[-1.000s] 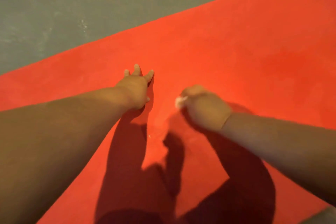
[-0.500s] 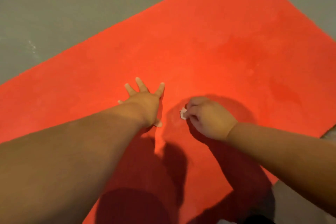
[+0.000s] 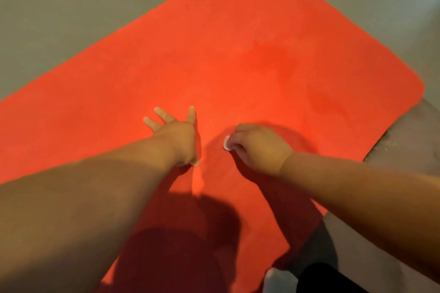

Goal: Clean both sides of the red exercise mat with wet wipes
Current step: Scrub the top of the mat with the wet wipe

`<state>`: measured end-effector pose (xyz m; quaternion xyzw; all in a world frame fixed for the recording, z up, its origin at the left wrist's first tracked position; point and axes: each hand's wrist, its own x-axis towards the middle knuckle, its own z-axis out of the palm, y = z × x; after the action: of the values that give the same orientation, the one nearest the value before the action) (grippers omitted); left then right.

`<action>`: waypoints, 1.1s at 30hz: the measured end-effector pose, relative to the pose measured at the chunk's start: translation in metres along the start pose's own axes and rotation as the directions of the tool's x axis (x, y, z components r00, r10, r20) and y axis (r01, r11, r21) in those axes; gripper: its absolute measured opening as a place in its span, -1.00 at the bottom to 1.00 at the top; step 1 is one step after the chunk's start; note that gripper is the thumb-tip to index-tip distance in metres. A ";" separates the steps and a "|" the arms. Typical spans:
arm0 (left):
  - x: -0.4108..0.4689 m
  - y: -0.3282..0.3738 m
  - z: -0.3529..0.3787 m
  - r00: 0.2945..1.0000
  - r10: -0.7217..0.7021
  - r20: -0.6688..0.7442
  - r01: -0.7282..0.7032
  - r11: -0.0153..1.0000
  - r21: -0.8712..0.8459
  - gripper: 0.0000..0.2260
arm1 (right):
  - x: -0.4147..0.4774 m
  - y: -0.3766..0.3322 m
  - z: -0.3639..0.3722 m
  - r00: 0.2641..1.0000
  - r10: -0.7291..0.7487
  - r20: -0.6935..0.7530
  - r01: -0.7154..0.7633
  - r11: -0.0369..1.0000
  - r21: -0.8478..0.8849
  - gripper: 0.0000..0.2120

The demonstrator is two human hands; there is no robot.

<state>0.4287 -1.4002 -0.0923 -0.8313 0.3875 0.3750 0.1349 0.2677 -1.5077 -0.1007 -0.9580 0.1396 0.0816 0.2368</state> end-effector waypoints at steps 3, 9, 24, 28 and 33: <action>0.001 0.000 0.001 1.000 -0.005 -0.007 0.004 1.000 -0.003 0.20 | 0.030 0.045 -0.028 0.941 0.305 -0.149 -0.317 0.947 -0.061 -0.78; 0.003 0.000 0.000 0.999 -0.035 0.014 0.035 0.998 -0.046 0.20 | 0.034 0.031 -0.023 0.916 0.373 -0.146 -0.394 0.905 -0.162 -0.79; -0.006 -0.001 -0.002 1.000 -0.002 -0.020 0.002 1.000 0.000 0.13 | -0.005 0.042 -0.019 0.892 0.422 -0.165 -0.441 0.892 -0.103 -0.81; -0.004 -0.002 -0.001 1.000 -0.018 -0.017 0.019 0.997 0.072 0.14 | -0.042 -0.023 0.020 0.991 0.137 -0.005 -0.137 0.991 -0.003 -0.81; -0.018 0.014 -0.003 0.991 0.130 0.041 -0.136 0.961 0.239 -0.04 | -0.037 -0.007 -0.006 0.967 0.253 -0.029 -0.253 0.967 0.001 -0.81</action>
<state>0.4125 -1.4009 -0.0763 -0.7761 0.4835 0.3436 0.2140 0.2357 -1.4961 -0.0843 -0.9337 0.2642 0.0973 0.2212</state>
